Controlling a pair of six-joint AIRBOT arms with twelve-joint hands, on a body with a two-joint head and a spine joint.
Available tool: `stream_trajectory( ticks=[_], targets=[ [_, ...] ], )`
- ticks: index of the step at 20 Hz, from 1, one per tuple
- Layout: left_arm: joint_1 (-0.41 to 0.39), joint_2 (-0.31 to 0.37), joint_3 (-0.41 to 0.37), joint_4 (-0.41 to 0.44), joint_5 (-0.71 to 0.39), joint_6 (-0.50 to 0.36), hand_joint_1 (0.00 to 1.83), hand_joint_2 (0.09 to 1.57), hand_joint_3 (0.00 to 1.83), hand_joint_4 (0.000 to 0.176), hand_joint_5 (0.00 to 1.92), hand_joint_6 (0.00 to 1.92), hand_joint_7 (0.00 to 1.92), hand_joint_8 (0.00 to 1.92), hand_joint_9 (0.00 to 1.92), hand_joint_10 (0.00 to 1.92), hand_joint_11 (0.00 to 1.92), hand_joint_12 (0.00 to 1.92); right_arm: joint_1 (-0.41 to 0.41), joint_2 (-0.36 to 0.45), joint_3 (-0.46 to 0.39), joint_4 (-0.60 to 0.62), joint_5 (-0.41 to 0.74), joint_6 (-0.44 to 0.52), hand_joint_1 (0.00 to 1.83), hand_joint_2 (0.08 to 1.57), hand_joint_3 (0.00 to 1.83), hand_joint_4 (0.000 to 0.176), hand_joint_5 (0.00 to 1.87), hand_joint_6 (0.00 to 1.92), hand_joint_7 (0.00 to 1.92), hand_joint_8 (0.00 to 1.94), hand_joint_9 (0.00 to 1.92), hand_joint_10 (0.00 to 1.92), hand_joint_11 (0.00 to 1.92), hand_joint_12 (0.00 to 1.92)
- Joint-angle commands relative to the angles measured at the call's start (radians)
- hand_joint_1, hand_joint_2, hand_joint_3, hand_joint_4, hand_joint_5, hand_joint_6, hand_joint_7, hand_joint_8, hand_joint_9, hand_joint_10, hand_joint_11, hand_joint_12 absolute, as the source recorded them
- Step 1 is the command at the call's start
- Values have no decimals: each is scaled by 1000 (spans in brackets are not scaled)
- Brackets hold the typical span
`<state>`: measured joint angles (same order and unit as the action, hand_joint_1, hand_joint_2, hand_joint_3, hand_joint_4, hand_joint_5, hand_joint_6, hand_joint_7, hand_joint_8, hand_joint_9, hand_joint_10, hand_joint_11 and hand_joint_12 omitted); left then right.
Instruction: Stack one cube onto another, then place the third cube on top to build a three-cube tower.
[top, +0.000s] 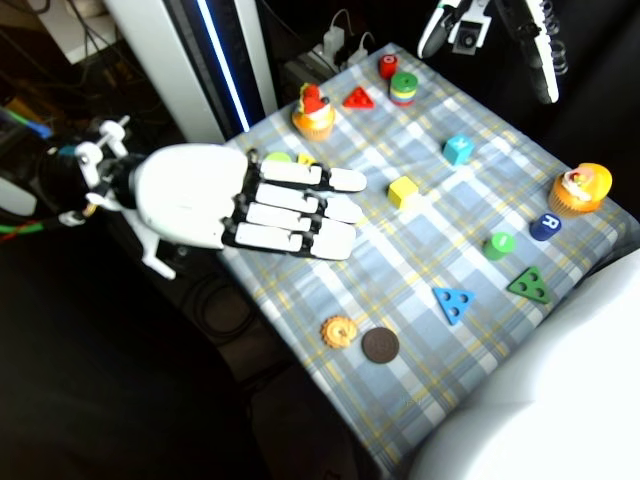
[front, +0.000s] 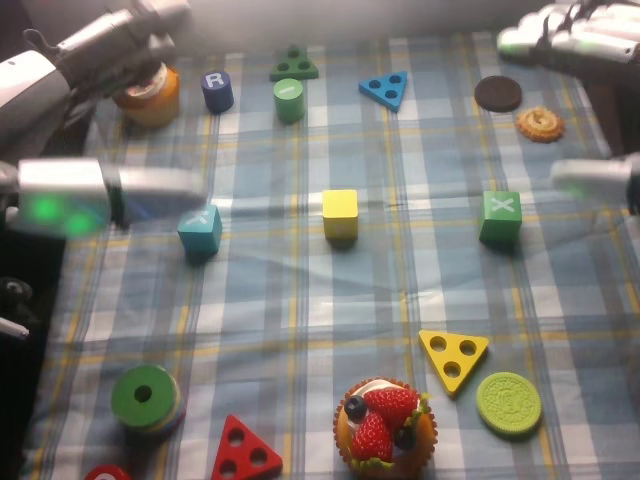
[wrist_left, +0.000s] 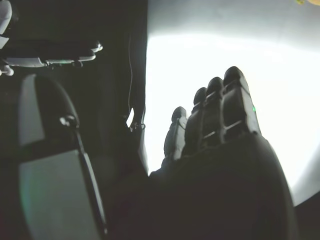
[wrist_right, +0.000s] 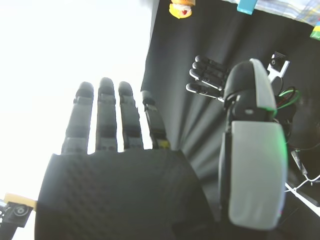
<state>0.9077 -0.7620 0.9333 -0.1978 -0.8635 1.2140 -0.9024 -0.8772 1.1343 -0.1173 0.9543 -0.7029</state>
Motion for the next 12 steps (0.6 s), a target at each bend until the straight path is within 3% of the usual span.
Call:
stream_trajectory(
  ticks=[1, 3, 5, 8, 12],
  targets=[
    [-14, 3, 7, -5, -109, -7, 331, 1046, 13, 176, 297, 7, 290, 6, 242, 14, 13, 456, 14, -2, 3, 25, 115, 7, 210, 1323, 7, 0, 399, 8, 451, 6, 400, 15, 52, 688],
    [-21, 3, 6, -30, -77, 51, 385, 1014, 0, 176, 276, 3, 289, 3, 240, 8, 1, 444, 14, -3, 3, 24, 115, 7, 250, 1326, 2, 0, 403, 4, 451, 2, 399, 7, 37, 699],
    [-38, 2, -3, -87, -28, 186, 554, 934, 0, 176, 304, 7, 302, 3, 246, 5, 0, 375, 14, -3, 3, 20, 116, 13, 262, 1335, 5, 0, 396, 0, 449, 1, 402, 6, 39, 706],
    [-51, -8, -2, -169, 29, 342, 611, 888, 0, 176, 285, 5, 276, 2, 215, 5, 5, 255, 21, -3, 2, 5, 117, 25, 253, 1325, 0, 0, 395, 0, 450, 1, 399, 3, 32, 706],
    [-89, -42, -9, -293, 109, 667, 733, 836, 0, 176, 334, 11, 252, 5, 180, 6, 1, 173, 25, -3, 2, -11, 124, 36, 226, 1317, 0, 0, 384, 0, 428, 0, 373, 2, 3, 708]
  ],
)
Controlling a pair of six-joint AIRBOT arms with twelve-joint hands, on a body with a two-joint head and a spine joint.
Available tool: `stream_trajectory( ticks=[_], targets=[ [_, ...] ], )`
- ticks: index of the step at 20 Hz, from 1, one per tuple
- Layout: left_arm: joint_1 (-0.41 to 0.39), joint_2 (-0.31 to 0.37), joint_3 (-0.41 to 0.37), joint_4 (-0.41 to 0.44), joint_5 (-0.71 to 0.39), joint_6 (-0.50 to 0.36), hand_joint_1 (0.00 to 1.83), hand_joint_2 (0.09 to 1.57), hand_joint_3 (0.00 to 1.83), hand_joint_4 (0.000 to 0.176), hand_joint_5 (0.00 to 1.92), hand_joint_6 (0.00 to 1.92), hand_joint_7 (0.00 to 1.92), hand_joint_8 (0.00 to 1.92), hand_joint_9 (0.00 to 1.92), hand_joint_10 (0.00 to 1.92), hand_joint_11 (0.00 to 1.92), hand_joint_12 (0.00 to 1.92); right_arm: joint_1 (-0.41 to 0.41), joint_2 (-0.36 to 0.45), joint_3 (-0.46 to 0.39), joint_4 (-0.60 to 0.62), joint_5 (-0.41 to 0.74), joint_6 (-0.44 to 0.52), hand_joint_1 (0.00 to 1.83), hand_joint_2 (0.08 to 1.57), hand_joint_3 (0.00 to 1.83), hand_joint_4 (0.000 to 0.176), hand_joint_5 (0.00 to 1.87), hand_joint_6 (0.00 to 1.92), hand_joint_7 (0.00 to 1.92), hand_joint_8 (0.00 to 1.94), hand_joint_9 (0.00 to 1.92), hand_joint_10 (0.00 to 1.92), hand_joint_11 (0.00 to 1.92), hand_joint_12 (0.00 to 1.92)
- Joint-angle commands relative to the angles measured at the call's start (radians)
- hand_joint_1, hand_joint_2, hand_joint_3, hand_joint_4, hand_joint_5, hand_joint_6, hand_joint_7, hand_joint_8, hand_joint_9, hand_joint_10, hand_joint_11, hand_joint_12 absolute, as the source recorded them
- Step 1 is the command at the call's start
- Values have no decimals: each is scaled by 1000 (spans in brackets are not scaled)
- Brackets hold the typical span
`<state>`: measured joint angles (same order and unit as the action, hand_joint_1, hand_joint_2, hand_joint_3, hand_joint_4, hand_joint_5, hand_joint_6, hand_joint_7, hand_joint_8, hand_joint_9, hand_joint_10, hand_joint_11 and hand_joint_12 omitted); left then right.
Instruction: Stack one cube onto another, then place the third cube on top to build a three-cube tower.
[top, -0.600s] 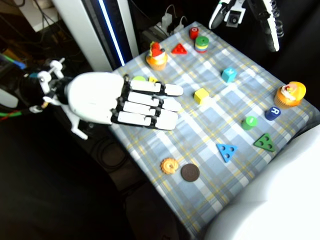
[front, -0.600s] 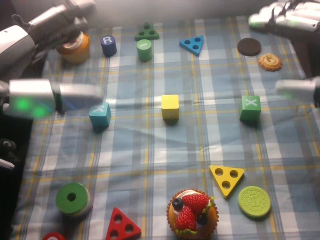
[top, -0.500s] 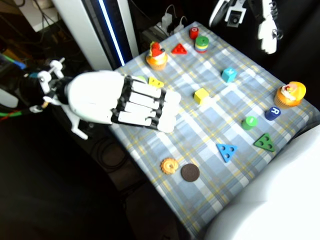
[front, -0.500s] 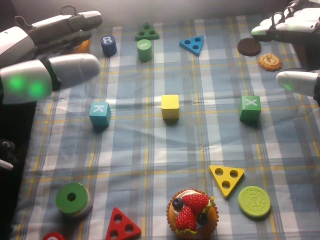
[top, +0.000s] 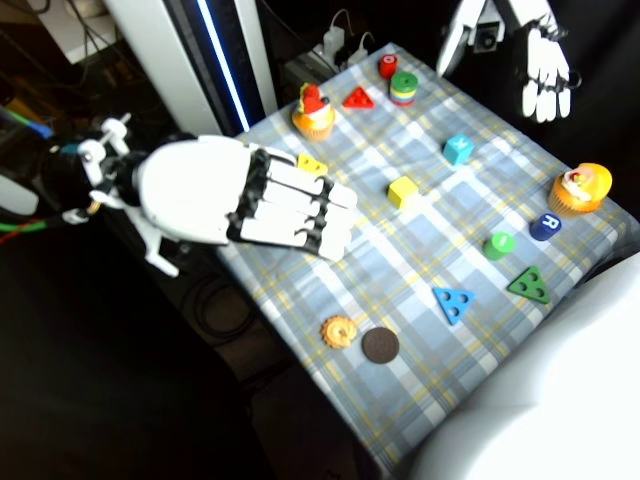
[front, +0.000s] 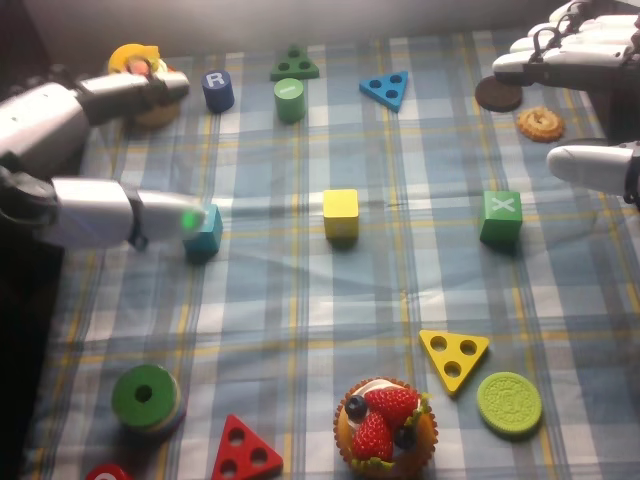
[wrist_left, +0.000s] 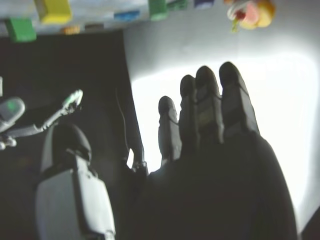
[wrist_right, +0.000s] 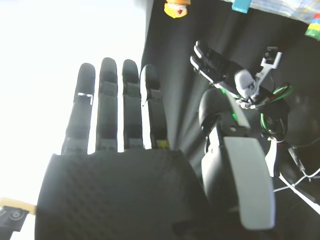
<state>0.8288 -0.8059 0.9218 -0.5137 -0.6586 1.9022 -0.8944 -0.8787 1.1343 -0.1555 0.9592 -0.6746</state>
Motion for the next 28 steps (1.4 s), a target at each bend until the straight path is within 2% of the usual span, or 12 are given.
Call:
stream_trajectory(
  ticks=[1, 5, 7, 10, 15, 21, 25, 28],
  targets=[
    [-22, -10, -2, -12, -80, 80, 726, 827, 0, 176, 355, 16, 256, 6, 181, 6, 4, 174, 17, -1, 2, 24, 119, 10, 228, 1312, 0, 0, 385, 0, 434, 2, 375, 2, 0, 713],
    [-54, -59, 1, -115, -29, 401, 715, 840, 3, 176, 381, 6, 285, 7, 178, 2, 0, 125, 17, -1, 2, 17, 119, 16, 215, 1315, 1, 0, 392, 2, 450, 4, 398, 7, 13, 735],
    [-67, -84, 14, -154, 1, 509, 709, 880, 8, 176, 439, 12, 326, 9, 192, 4, 0, 86, 17, -1, 3, 16, 119, 17, 247, 1307, 0, 0, 389, 2, 446, 2, 386, 4, 2, 695],
    [-80, -115, 50, -215, 39, 587, 755, 897, 1, 176, 562, 17, 413, 11, 233, 6, 24, 95, 17, -1, 3, 12, 118, 17, 203, 1313, 1, 0, 388, 1, 457, 4, 405, 8, 31, 684],
    [-92, -140, 85, -271, 77, 647, 832, 943, 4, 176, 725, 12, 481, 5, 252, 2, 23, 112, 17, -2, 3, 8, 116, 17, 205, 1320, 2, 0, 399, 2, 456, 2, 412, 3, 59, 669],
    [-92, -149, 100, -303, 83, 668, 853, 984, 9, 176, 758, 6, 496, 4, 280, 7, 34, 116, 17, -2, 3, 8, 115, 18, 213, 1316, 0, 0, 387, 1, 492, 7, 462, 10, 132, 685],
    [-97, -158, 108, -312, 81, 668, 914, 1004, 9, 176, 807, 14, 542, 13, 332, 15, 73, 133, 17, -2, 3, 8, 115, 21, 202, 1297, 0, 0, 359, 0, 512, 1, 453, 1, 15, 769],
    [-98, -163, 109, -319, 72, 668, 966, 999, 2, 176, 832, 14, 580, 17, 365, 17, 81, 137, 17, -2, 2, 8, 115, 22, 185, 1315, 6, 0, 351, 0, 511, 3, 468, 6, 24, 784]
  ],
)
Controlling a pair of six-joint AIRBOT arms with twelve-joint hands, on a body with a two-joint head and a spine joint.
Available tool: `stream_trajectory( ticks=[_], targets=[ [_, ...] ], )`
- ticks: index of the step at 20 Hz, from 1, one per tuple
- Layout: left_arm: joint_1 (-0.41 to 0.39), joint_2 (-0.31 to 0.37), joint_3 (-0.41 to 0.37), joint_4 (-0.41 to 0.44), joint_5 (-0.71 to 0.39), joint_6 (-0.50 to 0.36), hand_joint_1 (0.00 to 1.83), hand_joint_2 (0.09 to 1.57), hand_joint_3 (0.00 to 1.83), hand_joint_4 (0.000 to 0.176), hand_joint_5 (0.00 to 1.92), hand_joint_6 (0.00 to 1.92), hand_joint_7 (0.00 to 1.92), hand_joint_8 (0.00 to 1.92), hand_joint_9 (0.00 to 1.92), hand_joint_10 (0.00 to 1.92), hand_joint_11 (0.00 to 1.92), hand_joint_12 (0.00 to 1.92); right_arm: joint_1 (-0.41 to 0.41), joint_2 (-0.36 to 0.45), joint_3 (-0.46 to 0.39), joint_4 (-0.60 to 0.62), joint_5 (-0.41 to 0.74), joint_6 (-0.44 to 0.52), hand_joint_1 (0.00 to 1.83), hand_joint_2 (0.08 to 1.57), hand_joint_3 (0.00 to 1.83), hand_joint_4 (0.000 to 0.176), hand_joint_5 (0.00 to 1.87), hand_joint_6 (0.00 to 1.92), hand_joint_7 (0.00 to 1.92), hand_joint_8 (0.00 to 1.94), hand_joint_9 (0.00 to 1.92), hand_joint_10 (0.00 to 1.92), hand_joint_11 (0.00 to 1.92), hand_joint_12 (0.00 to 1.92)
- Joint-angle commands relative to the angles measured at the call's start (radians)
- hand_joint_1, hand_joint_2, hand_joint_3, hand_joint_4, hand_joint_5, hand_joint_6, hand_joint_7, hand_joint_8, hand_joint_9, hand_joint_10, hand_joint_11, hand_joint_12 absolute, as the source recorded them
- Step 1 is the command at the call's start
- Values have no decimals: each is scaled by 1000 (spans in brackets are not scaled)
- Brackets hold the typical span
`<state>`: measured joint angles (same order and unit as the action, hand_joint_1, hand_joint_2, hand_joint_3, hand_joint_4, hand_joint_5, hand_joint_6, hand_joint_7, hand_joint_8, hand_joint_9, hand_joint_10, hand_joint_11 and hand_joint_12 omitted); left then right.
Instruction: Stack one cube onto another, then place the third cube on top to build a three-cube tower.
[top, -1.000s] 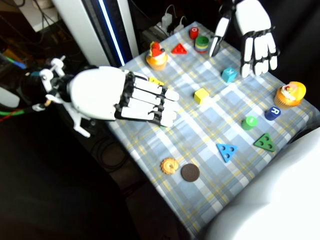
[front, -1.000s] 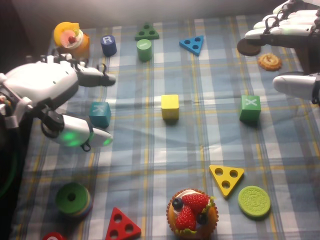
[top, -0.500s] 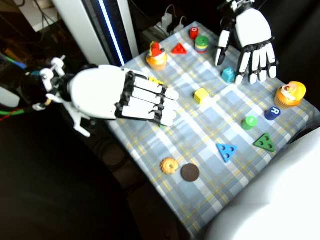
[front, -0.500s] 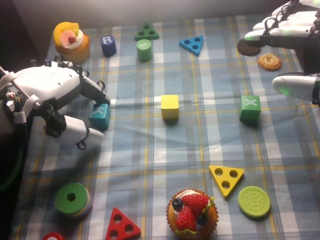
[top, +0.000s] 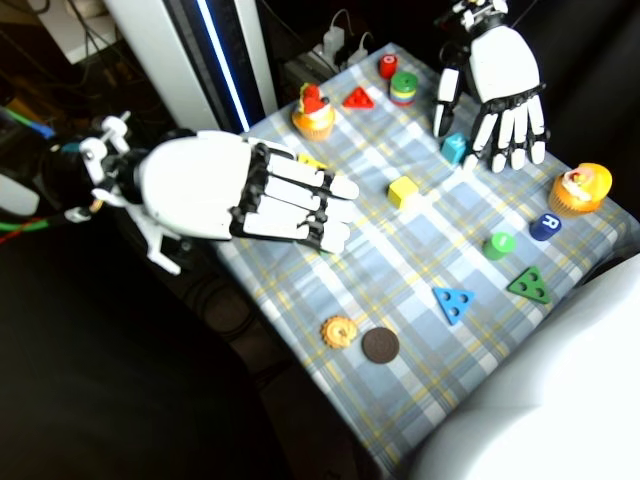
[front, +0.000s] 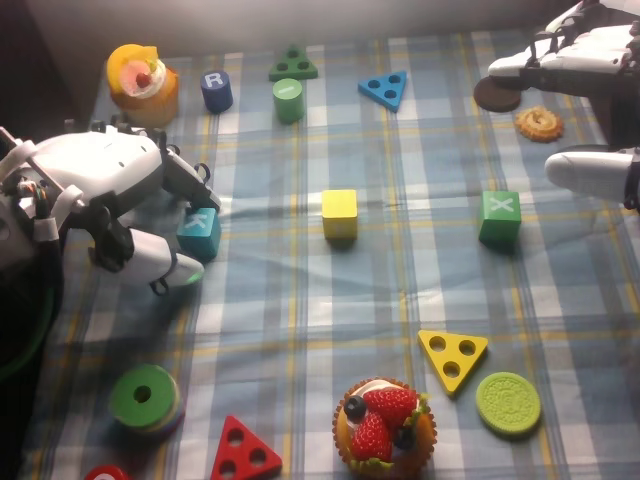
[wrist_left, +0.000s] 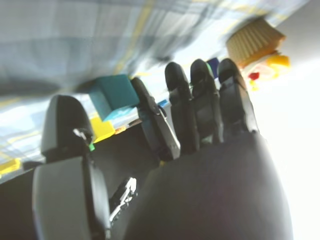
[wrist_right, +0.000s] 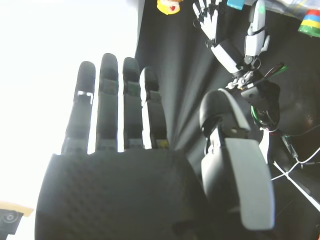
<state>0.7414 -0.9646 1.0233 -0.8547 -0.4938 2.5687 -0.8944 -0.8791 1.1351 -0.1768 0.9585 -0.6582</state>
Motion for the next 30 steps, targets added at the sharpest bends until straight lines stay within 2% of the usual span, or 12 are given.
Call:
stream_trajectory(
  ticks=[1, 2, 3, 9, 11, 15, 17, 18, 19, 20, 23, 30],
  targets=[
    [-11, -7, 7, 18, -99, 2, 985, 1011, 6, 160, 845, 16, 587, 16, 373, 17, 92, 142, 17, -2, 2, 29, 116, 6, 160, 1315, 4, 0, 351, 0, 527, 7, 479, 8, 27, 779],
    [-11, -10, 7, 17, -104, 2, 1015, 1017, 2, 149, 863, 8, 603, 8, 388, 8, 100, 148, 17, -2, 2, 29, 116, 6, 159, 1322, 0, 0, 354, 0, 530, 2, 492, 3, 61, 754],
    [-12, -11, 7, 17, -108, 2, 1020, 1104, 6, 175, 971, 935, 648, 7, 425, 5, 122, 182, 17, -2, 2, 30, 116, 6, 155, 1322, 0, 0, 351, 0, 532, 1, 493, 4, 46, 735],
    [-32, -21, 8, 30, -152, -44, 990, 1148, 2, 175, 898, 1098, 696, 9, 451, 5, 94, 186, 17, -2, 1, 31, 117, 7, 104, 1344, 1, 0, 337, 2, 540, 4, 498, 6, 52, 764],
    [-45, -29, 8, 57, -169, -87, 1005, 1139, 0, 158, 922, 1062, 715, 5, 481, 7, 105, 197, 17, -2, 1, 32, 117, 7, 94, 1362, 4, 0, 340, 2, 541, 2, 506, 5, 50, 751],
    [-102, -68, 25, 112, -175, -131, 993, 1142, 3, 176, 913, 1074, 712, 2, 474, 0, 110, 204, 17, -3, 2, 32, 117, 7, 53, 1356, 1, 0, 338, 0, 545, 1, 502, 1, 47, 743],
    [-141, -105, 45, 132, -160, -134, 1009, 1137, 0, 154, 930, 1050, 715, 1, 456, 1, 110, 205, 17, -6, 3, 31, 117, 7, 40, 1355, 0, 0, 336, 0, 540, 0, 505, 2, 49, 735],
    [-150, -119, 53, 139, -157, -144, 1034, 1117, 0, 131, 974, 982, 737, 4, 462, 2, 121, 224, 17, -8, 4, 31, 117, 7, 40, 1365, 2, 0, 337, 0, 542, 3, 514, 3, 87, 694],
    [-154, -129, 57, 148, -158, -161, 1063, 1103, 0, 83, 1007, 931, 754, 6, 470, 3, 111, 234, 17, -10, 5, 31, 117, 7, 41, 1365, 2, 0, 337, 0, 541, 2, 514, 2, 81, 689],
    [-158, -142, 62, 164, -159, -193, 1040, 1095, 0, 157, 1018, 909, 751, 5, 481, 5, 124, 250, 17, -12, 7, 31, 117, 7, 39, 1373, 0, 0, 327, 0, 533, 2, 494, 0, 32, 699],
    [-163, -174, 71, 175, -160, -200, 1029, 1098, 1, 175, 1004, 931, 734, 1, 480, 2, 118, 269, 17, -12, 7, 31, 117, 7, 62, 1379, 0, 0, 332, 2, 540, 3, 496, 2, 26, 719],
    [-163, -225, 99, 180, -144, -233, 1025, 1100, 1, 176, 1000, 936, 725, 0, 483, 1, 4, 458, 17, -19, 11, 31, 117, 7, 87, 1382, 0, 0, 346, 4, 559, 6, 529, 9, 31, 745]
  ],
)
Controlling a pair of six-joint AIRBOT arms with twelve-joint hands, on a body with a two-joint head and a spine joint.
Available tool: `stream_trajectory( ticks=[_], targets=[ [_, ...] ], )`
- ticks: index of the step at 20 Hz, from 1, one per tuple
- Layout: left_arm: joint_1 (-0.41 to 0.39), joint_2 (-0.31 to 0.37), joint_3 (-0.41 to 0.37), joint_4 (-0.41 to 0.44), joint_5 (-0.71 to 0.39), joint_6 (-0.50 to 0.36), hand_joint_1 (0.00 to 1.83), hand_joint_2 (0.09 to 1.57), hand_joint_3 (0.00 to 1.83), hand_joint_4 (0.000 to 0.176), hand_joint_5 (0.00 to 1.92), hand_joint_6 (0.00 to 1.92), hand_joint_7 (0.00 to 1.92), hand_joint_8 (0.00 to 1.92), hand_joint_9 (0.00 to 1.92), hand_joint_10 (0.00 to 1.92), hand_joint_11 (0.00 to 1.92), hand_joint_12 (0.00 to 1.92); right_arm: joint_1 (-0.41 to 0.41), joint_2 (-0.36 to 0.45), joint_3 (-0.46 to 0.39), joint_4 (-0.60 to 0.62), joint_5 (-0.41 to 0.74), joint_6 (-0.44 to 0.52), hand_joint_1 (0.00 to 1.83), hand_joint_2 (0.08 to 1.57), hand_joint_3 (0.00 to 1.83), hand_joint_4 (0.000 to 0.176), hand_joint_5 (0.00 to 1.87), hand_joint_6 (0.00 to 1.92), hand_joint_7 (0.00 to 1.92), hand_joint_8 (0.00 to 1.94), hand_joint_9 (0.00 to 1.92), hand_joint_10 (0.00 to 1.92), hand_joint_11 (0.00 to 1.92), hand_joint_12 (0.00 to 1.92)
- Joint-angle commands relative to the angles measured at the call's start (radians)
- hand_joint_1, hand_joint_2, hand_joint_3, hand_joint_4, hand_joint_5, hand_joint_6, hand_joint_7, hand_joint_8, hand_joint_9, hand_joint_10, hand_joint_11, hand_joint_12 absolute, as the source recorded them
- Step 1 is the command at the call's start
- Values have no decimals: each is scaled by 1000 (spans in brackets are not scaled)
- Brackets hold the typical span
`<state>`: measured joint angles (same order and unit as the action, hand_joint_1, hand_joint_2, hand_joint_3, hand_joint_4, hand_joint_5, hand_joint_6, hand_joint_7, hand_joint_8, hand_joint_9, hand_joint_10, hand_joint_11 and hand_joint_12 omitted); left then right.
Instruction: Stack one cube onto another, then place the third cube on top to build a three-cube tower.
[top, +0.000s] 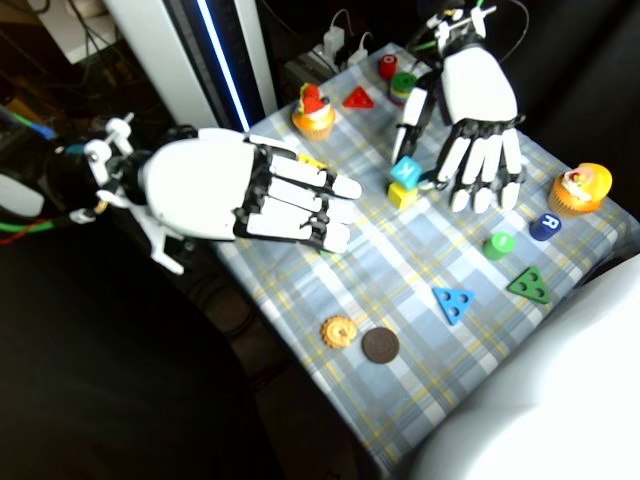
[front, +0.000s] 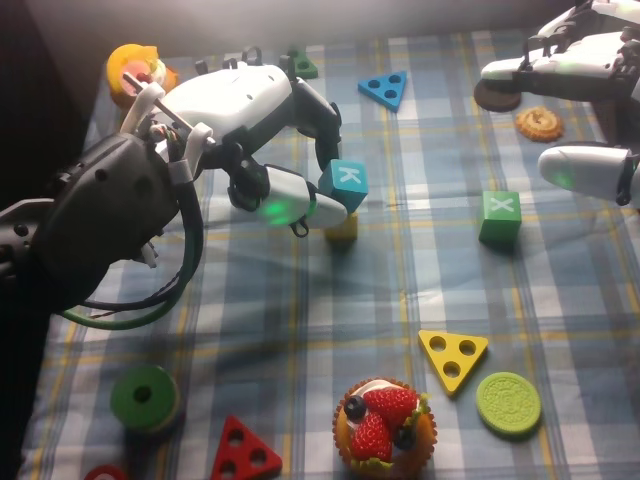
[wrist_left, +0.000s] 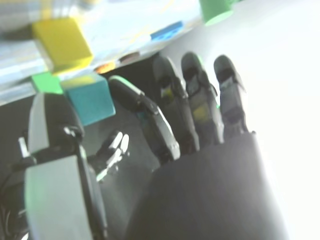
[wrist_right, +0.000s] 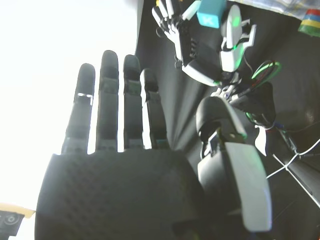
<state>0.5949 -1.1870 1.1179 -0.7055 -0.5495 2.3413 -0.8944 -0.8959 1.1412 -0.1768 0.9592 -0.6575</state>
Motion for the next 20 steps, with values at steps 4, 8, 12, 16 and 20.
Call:
stream_trajectory(
  ticks=[4, 8, 12, 16, 20],
  targets=[
    [-14, -7, 13, 28, -73, -6, 1027, 1093, 1, 176, 1015, 910, 735, 2, 453, 2, 0, 416, 17, -2, 5, 30, 116, 6, 97, 1381, 0, 0, 348, 2, 575, 4, 531, 4, 5, 763],
    [-7, -8, 24, 12, -55, -6, 1033, 1089, 0, 176, 1024, 896, 714, 5, 440, 1, 0, 346, 16, -2, 5, 30, 116, 6, 71, 1385, 0, 0, 340, 1, 568, 4, 529, 1, 8, 758],
    [-3, -14, 32, 2, -47, -6, 1038, 1085, 0, 176, 1034, 881, 721, 1, 459, 1, 0, 454, 16, -2, 5, 31, 116, 6, 61, 1373, 0, 0, 345, 2, 580, 7, 520, 0, 13, 762],
    [0, -15, 34, -3, -42, -6, 1043, 1077, 0, 176, 1051, 850, 734, 1, 469, 1, 0, 510, 16, -2, 5, 31, 116, 6, 95, 1381, 0, 0, 347, 2, 593, 5, 504, 0, 0, 724],
    [2, -18, 34, -6, -42, -6, 1033, 1089, 1, 176, 1023, 898, 719, 2, 469, 2, 0, 472, 16, -2, 5, 31, 116, 6, 70, 1377, 0, 0, 340, 2, 590, 2, 502, 1, 0, 704]
  ],
)
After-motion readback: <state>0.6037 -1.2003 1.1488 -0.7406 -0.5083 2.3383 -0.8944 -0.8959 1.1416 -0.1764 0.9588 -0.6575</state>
